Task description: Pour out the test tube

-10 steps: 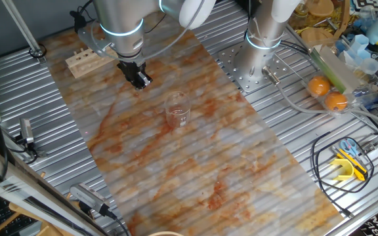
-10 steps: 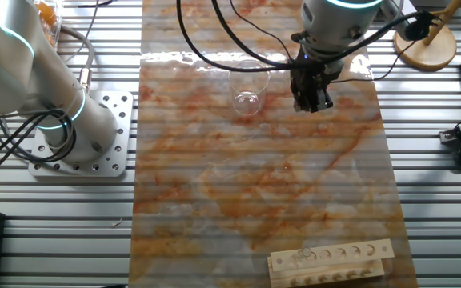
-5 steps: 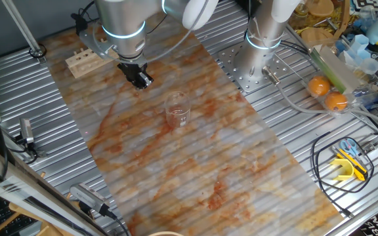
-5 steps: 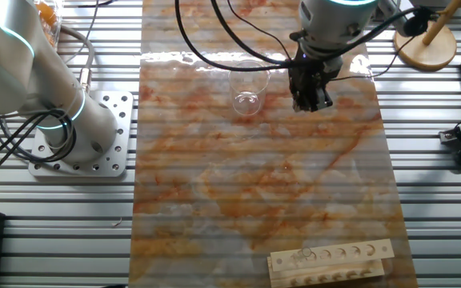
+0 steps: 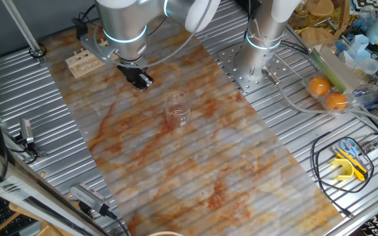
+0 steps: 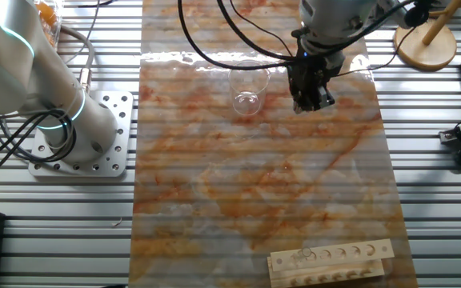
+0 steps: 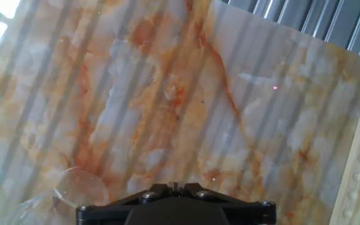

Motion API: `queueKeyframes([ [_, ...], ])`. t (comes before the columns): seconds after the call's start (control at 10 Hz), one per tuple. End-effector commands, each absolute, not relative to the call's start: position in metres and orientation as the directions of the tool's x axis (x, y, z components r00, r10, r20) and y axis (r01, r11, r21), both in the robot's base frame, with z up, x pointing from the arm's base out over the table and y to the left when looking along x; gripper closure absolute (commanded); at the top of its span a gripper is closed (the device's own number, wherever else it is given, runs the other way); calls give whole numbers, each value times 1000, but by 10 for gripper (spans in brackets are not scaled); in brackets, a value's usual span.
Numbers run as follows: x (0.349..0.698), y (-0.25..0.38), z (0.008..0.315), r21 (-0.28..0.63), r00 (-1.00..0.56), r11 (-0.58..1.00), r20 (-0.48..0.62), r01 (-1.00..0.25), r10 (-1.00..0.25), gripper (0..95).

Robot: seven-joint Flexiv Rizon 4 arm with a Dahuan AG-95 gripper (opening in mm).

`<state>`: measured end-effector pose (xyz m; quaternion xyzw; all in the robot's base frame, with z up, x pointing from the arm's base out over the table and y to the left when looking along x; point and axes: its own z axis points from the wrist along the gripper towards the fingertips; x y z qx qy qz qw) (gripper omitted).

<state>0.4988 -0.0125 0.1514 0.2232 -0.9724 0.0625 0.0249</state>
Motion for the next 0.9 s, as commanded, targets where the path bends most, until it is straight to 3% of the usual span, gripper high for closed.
queueKeyframes([
  [0.1,500,-22,146,-121,-836,828,96,-548,-540,950],
  [0.4,498,-45,140,-127,-744,733,135,-668,-654,950],
  [0.6,496,-51,138,-188,-702,676,217,-712,-679,950],
  [0.9,494,-58,138,-207,-638,604,284,-769,-715,950],
])
